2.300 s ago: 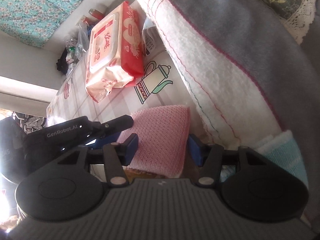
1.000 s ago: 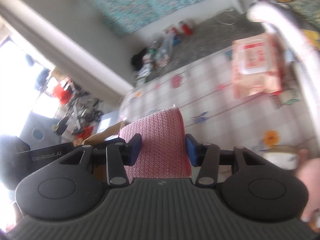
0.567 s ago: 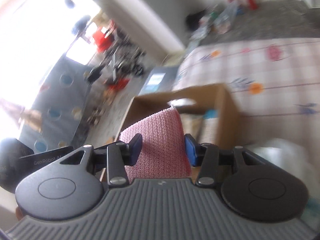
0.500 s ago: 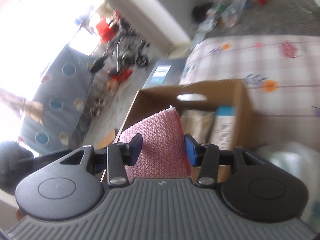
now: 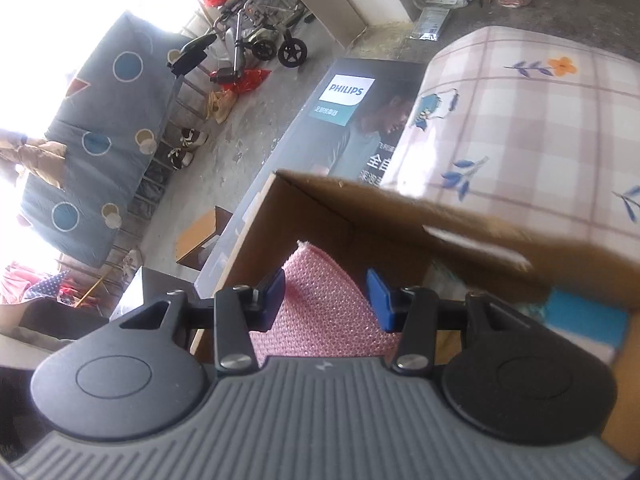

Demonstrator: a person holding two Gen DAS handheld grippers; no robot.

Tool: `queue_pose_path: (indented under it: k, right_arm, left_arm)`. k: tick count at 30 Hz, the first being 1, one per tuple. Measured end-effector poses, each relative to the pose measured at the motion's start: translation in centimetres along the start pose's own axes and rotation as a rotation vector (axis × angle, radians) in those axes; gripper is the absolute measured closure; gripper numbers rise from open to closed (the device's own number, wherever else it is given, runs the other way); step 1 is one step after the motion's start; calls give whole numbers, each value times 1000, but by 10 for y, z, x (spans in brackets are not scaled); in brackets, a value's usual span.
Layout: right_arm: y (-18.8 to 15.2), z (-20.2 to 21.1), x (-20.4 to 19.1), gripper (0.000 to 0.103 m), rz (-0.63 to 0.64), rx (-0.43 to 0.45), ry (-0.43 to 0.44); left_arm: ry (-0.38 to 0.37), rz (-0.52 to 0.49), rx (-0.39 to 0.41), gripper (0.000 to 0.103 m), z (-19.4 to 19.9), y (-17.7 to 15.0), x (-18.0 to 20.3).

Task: Organize soft objects
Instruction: 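Carry the pink cloth into the cardboard box and open the left tool, then move the left tool back toward the yogurt cup and pink plush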

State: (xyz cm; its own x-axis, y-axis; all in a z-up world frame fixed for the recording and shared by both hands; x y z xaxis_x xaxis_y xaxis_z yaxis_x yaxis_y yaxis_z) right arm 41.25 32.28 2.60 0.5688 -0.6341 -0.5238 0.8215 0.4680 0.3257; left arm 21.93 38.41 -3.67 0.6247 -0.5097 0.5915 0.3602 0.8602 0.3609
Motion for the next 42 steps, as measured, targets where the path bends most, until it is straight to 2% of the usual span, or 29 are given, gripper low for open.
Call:
queue_pose_path:
  k: [3,5,7,10,17,22,25,27,34,37,42]
  right_arm:
    - [17,-28,-5,57,11,14,13]
    - [21,-44,-4,57,-7,11,23]
    - [20,-56,-3,57,-21,10,29]
    - [17,-61,-2,57,-15,26,28]
    - [14,-25,-7,57,53,114,10]
    - [2,33,2,57,-16,202,84]
    - [-19,75,12,57,-66,257,130]
    - [-37,101,22,57,-89,287,124]
    - [-120,183,73,56,-131,369,27]
    - [-161,217,100,56,-155,407,-41]
    - [-234,275,145,56,-206,495,-151]
  left_arm:
    - [30,11,6,56,-16,4,-7]
    - [58,29,6,55,-26,4,-13]
    - [64,50,-12,51,-34,2,-17]
    - [63,48,-24,50,-38,-1,-17]
    - [41,13,0,45,-29,-5,-8]
    - [22,-14,14,45,-13,-12,-2]
    - [20,-56,17,44,-3,-19,6]
    - [17,-88,8,44,3,-27,14]
    - [-85,-256,-35,35,30,-71,59]
    - [-142,-352,-66,31,40,-100,86]
    - [-236,-492,-121,31,53,-156,131]
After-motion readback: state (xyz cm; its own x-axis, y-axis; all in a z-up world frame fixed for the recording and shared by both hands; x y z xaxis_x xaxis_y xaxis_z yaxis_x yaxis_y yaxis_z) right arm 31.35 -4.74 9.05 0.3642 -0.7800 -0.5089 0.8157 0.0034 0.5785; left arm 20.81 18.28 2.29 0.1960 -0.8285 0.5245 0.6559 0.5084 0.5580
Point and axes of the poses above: each gripper's, at about its wrist camera, not at the fingertips, and z roughly against the way its jaws point, x to its right, y to its top, the point moved 5 cm from there along -z, roughly the way its jaws point, and after that the axes turned 6 degrees about -y, right-handed, at the moved point
